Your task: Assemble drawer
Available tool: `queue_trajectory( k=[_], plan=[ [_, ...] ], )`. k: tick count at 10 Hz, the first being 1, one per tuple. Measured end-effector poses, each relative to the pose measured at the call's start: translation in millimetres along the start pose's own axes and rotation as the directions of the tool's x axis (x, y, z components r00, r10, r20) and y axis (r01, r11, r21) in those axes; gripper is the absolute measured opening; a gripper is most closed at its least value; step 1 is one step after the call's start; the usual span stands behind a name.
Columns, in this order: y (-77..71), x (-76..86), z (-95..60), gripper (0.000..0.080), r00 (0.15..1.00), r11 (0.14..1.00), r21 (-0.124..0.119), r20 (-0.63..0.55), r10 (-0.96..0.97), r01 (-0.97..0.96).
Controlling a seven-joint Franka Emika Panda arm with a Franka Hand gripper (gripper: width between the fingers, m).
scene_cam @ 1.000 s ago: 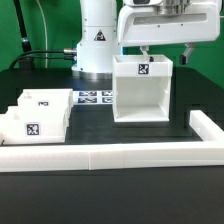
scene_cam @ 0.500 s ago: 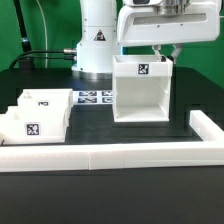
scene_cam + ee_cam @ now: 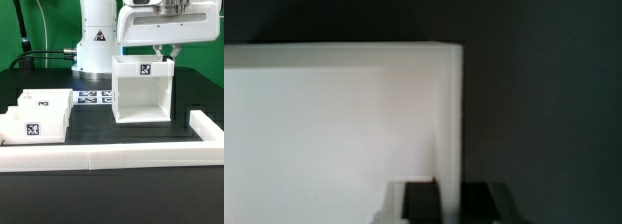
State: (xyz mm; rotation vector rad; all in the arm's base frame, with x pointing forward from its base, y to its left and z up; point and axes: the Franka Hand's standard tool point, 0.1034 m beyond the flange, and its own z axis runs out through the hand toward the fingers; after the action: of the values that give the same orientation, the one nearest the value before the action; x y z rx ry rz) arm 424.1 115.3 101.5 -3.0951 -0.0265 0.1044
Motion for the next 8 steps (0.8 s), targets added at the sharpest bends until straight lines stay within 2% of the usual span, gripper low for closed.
queue_trajectory(
  k=[1, 2, 7, 8],
  plan=[
    [0.2, 1.8, 0.5, 0.0036, 1.000, 1.000, 0.001, 0.000, -0.008, 0.008],
    [1.3, 16.6, -1.0, 0.0037, 0.999, 0.999, 0.007, -0.013, -0.043, 0.043],
    [-0.7, 108.8, -9.0, 0.0038, 0.986, 0.990, 0.028, -0.095, -0.134, 0.137],
    [-1.3, 107.9, -9.1, 0.0038, 0.987, 0.990, 0.027, -0.097, -0.132, 0.135]
  ],
)
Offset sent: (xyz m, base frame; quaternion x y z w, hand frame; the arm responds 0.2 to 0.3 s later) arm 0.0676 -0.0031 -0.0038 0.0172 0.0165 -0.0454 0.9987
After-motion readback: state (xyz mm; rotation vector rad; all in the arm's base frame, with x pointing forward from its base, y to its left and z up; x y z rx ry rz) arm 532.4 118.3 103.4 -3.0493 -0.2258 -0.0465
